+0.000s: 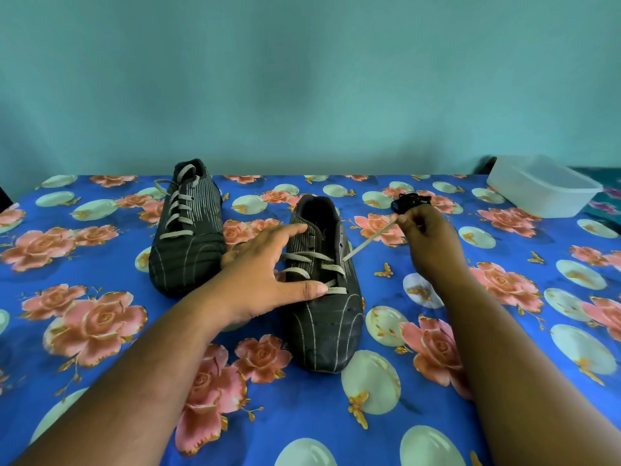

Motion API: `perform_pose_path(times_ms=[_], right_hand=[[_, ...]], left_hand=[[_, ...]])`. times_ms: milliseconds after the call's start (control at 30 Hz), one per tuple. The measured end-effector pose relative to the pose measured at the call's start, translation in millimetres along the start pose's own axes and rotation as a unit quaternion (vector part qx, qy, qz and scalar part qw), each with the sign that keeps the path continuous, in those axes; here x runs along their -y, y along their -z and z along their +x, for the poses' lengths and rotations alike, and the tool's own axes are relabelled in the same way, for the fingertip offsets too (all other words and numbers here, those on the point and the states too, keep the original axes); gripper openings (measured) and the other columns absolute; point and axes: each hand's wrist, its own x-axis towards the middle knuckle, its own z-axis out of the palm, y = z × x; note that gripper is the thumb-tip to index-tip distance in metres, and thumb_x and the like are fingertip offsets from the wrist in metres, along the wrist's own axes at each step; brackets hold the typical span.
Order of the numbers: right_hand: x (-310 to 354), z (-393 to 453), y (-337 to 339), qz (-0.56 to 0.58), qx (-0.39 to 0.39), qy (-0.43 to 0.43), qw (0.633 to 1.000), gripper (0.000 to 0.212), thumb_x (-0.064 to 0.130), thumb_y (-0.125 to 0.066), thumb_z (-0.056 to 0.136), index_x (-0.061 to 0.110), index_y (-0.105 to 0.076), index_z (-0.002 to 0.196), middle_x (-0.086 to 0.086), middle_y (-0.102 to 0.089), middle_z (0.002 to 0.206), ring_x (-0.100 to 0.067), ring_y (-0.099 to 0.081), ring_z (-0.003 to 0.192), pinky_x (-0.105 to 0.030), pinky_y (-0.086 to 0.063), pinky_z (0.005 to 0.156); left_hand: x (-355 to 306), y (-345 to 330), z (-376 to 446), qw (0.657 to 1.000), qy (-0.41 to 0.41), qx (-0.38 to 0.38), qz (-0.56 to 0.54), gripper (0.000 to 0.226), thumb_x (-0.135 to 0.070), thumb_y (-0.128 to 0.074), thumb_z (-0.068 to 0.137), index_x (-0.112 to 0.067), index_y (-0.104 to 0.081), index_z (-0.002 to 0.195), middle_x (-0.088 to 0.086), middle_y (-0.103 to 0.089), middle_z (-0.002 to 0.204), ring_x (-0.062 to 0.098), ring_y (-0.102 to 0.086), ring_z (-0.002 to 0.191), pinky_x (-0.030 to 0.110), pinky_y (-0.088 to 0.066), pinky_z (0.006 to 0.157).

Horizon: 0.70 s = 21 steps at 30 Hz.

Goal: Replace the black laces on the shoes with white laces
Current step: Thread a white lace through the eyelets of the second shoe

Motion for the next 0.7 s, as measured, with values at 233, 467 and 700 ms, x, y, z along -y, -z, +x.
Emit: perform_pose_path(times_ms=[233,467,700], right_hand=[[11.4,-14.5,-6.6,0.066,0.156,0.158,0.973,0.018,0.042,-0.074,0.089,0.03,-0.07,0.101,0.01,-0.065,0.103,-0.013,-0.057,0.105,-0.022,-0.045,0.085],[22.0,-23.4,-8.8,0.089,0.265,0.158,0.947,0.009,0.018,-0.073,0.091,0.018,-0.068,0.084,0.013,-0.067,0.081,-0.001,-0.059,0.076,-0.02,-0.048,0.073],[4.9,-5.8,-2.8,0.119,0.103,0.02,0.987,0.021,0.023,-0.067,0.097,0.004,-0.064,0.088,-0.019,-0.063,0.08,-0.012,-0.054,0.069,-0.028,-0.044,0.067]], left_hand=[[0.0,0.0,0.2,1.0,0.003,0.005,-0.003,0.108,-0.092,-0.053,0.049,-0.056,-0.024,0.147,-0.035,-0.02,0.139,-0.013,-0.018,0.126,0.038,-0.008,0.115],[11.2,-2.4,5.2,0.999,0.01,0.003,-0.053,0.111,-0.096,-0.063,0.046,-0.059,-0.027,0.144,-0.027,-0.032,0.152,-0.004,-0.032,0.138,0.047,-0.02,0.124],[21.6,-6.9,9.8,0.995,0.008,0.005,-0.097,0.116,-0.093,-0.073,0.045,-0.058,-0.027,0.145,-0.017,-0.037,0.155,0.005,-0.038,0.142,0.041,-0.036,0.118]])
